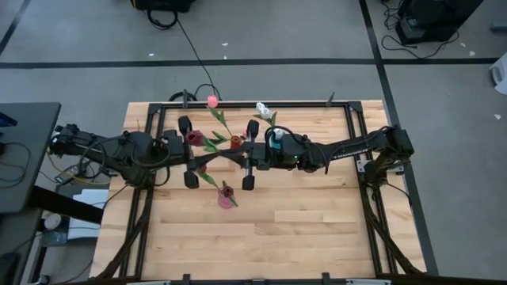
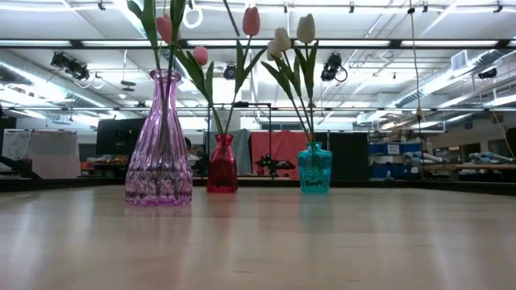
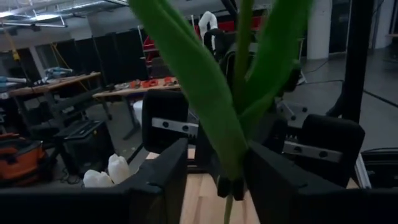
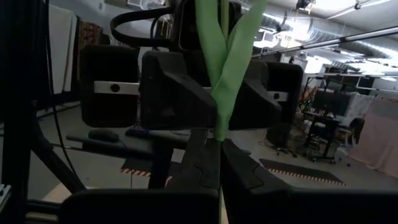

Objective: Sort flowers into vase by color
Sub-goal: Put the red flower into the purple vase

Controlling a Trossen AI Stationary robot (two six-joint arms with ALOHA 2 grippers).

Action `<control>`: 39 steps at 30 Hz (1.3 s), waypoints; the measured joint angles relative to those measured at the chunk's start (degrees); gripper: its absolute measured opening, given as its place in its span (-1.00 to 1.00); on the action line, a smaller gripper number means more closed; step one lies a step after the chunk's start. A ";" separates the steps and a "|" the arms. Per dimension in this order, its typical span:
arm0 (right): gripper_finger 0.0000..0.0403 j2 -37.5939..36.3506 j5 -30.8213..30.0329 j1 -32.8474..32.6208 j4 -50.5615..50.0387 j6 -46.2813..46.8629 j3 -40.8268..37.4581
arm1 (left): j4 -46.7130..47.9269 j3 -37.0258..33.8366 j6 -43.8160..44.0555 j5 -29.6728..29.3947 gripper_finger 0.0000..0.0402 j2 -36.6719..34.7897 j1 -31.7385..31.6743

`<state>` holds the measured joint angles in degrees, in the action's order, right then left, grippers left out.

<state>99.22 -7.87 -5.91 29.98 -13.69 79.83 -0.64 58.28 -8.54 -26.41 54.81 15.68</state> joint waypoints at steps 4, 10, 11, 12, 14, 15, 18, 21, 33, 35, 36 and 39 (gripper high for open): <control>-0.95 0.00 -0.09 0.02 -0.02 0.03 0.00 | 0.11 0.00 -0.64 0.21 -0.54 0.00 0.02; -0.76 -0.07 1.31 -0.09 -0.56 1.44 0.00 | 0.62 0.00 -2.34 2.27 -0.91 0.00 0.04; -0.71 -0.27 1.38 -0.20 -1.24 1.83 0.00 | 0.95 0.00 -1.95 2.27 -0.90 -0.06 0.04; -0.65 -0.52 1.38 -0.30 -2.00 1.97 -0.02 | 1.68 0.00 -1.69 2.31 -0.89 -0.29 0.04; -0.53 -1.42 1.53 -0.67 -4.18 1.97 -0.07 | 3.74 0.00 -1.41 2.29 -0.89 -1.03 0.07; -0.48 -2.14 1.86 -0.93 -5.65 2.09 -0.07 | 4.58 0.00 -0.80 2.51 -0.89 -1.65 0.06; -0.35 -5.15 2.20 -1.71 -10.71 3.29 -0.07 | 7.56 0.00 2.02 6.49 -0.89 -4.29 0.11; -0.29 -8.21 1.93 -2.21 -16.10 4.70 -0.07 | 13.34 1.51 5.88 10.19 -0.89 -7.64 0.20; -0.28 -10.85 -0.16 -2.54 -24.77 11.59 -3.25 | 31.23 12.02 15.11 28.08 -0.88 -10.79 3.06; -0.28 -11.30 -1.99 -2.54 -24.48 11.56 -3.26 | 31.43 12.02 15.79 29.94 -0.88 -10.20 4.48; -0.28 -11.57 -2.70 -2.54 -24.58 11.36 -3.26 | 32.00 11.98 15.88 29.79 -0.88 -9.86 5.28; -0.28 -11.70 -3.30 -2.54 -25.40 11.44 -3.23 | 32.46 9.73 14.70 25.74 -0.88 -8.73 7.69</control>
<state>87.52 -11.17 -8.45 4.58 -2.25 76.60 31.81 68.01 6.16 -0.67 46.08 23.37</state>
